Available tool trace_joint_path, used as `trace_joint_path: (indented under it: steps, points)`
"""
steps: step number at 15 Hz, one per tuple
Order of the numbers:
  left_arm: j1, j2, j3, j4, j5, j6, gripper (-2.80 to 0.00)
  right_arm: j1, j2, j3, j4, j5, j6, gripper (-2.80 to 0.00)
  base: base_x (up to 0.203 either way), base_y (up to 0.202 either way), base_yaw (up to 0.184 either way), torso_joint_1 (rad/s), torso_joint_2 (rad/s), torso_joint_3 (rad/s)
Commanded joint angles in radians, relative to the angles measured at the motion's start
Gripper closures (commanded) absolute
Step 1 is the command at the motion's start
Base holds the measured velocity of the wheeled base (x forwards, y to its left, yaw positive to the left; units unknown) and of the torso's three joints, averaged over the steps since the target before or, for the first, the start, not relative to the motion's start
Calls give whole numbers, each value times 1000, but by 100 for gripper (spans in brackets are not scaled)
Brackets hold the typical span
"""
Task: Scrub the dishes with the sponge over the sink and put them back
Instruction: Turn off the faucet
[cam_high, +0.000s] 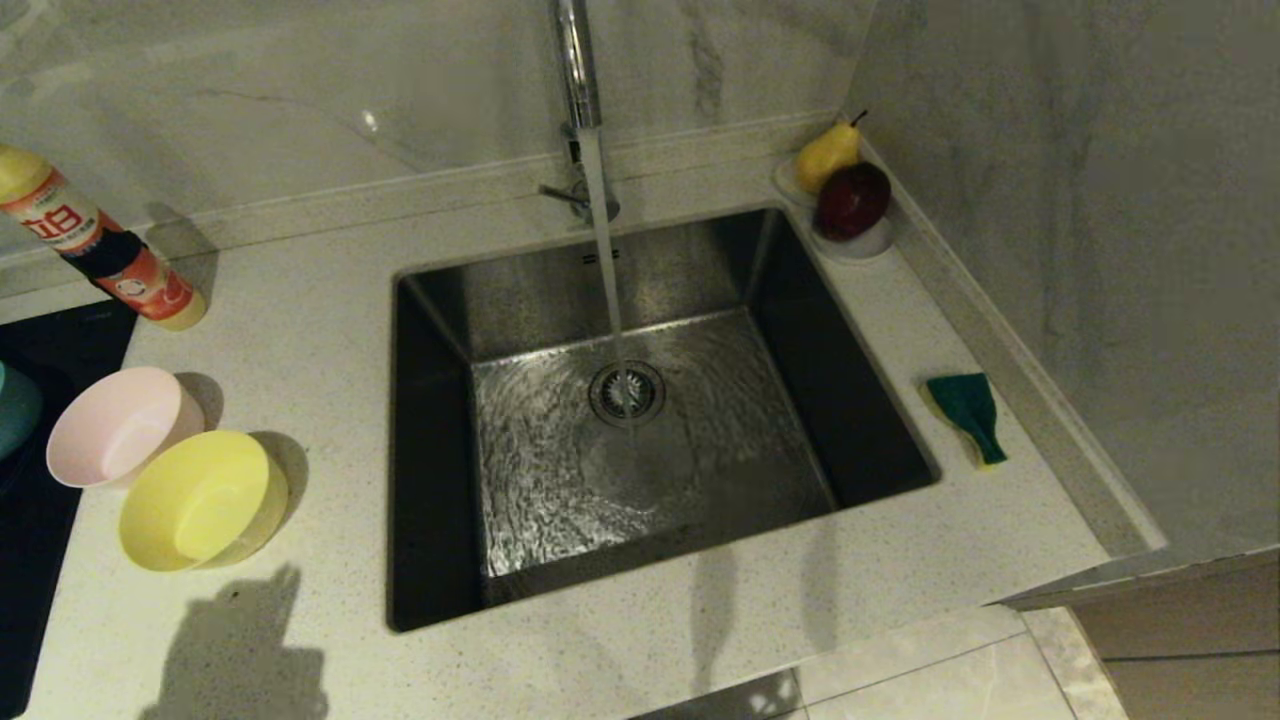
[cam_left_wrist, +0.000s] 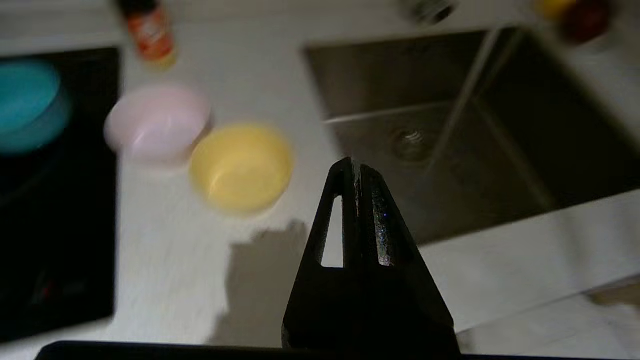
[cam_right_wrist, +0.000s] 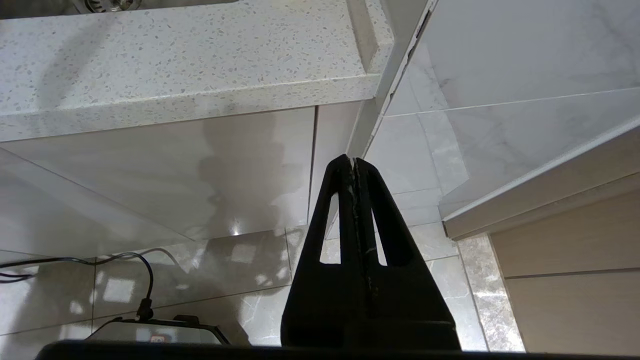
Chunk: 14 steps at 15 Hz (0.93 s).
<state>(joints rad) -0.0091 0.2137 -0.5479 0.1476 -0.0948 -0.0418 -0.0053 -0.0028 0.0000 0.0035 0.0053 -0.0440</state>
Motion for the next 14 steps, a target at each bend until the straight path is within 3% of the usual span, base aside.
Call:
trace_joint_path:
  steps: [1, 4, 8, 10, 14]
  points:
    - [-1, 359, -201, 43, -86, -21, 0, -1, 3, 0, 0, 1, 0, 0, 0, 0, 0, 0, 0, 0]
    - [-10, 724, -401, 75, -232, -68, 0, 1, 3, 0, 0, -1, 3, 0, 0, 0, 0, 0, 0, 0]
    - [-69, 1126, -681, 25, -388, -277, 0, -1, 3, 0, 0, -1, 4, 0, 0, 0, 0, 0, 0, 0]
    - [-123, 1265, -773, -14, -423, -364, 0, 0, 3, 0, 0, -1, 4, 0, 0, 0, 0, 0, 0, 0]
    - [-225, 1436, -833, -50, -441, -441, 0, 0, 3, 0, 0, -1, 4, 0, 0, 0, 0, 0, 0, 0]
